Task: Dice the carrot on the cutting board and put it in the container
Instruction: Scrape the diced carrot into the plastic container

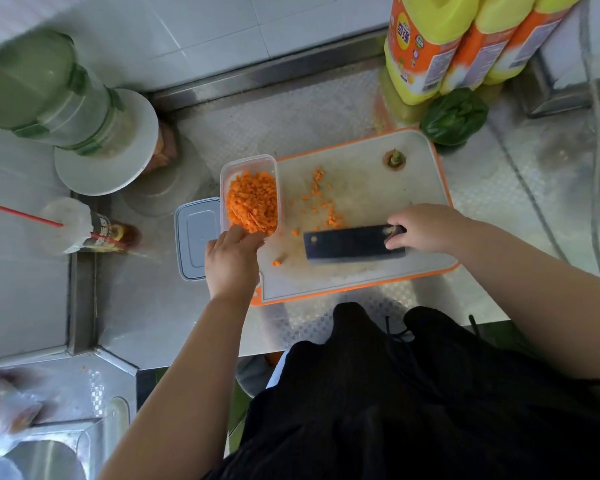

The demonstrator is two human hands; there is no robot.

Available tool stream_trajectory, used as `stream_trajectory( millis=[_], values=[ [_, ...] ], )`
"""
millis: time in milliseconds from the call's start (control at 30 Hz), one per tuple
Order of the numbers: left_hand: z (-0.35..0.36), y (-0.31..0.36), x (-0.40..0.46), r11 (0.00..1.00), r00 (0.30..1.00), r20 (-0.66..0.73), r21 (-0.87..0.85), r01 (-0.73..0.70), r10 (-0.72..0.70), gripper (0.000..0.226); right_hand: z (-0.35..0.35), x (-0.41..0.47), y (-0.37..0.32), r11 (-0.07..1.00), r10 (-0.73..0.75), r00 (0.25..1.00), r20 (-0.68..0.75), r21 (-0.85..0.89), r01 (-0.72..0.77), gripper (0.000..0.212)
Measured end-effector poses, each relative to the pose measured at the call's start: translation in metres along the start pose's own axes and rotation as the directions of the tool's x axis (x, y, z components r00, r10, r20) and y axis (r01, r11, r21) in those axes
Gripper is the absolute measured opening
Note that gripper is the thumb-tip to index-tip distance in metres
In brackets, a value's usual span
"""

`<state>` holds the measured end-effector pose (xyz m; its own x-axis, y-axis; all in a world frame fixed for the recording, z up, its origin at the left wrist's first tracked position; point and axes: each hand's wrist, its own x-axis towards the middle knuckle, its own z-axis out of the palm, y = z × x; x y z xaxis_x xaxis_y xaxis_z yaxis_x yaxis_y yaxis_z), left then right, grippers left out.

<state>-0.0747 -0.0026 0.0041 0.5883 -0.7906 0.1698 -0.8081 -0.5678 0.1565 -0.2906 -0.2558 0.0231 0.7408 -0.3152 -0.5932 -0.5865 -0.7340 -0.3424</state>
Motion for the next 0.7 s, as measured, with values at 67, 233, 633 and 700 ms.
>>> stream_trajectory(
  millis=[67,233,633,700],
  values=[
    [-0.003,-0.002,0.002,0.999,1.0,-0.011,-0.045,0.022,-0.023,0.018,-0.001,0.002,0.005,0.995,0.072,0.99,-0.119,0.073,-0.064,0.037],
    [-0.007,-0.002,0.008,0.995,0.997,-0.059,-0.092,0.042,-0.048,0.009,0.002,-0.002,-0.001,0.993,0.033,0.989,-0.147,0.118,-0.015,0.038],
    [-0.011,-0.01,0.015,0.981,0.994,-0.007,-0.159,0.109,-0.112,0.012,0.032,0.019,-0.063,0.995,-0.102,0.995,0.013,0.01,0.102,0.038],
    [-0.011,-0.011,0.015,0.978,0.992,-0.001,-0.166,0.125,-0.127,0.013,0.029,0.019,-0.059,0.997,-0.063,0.997,-0.042,0.036,0.064,0.039]
  ],
)
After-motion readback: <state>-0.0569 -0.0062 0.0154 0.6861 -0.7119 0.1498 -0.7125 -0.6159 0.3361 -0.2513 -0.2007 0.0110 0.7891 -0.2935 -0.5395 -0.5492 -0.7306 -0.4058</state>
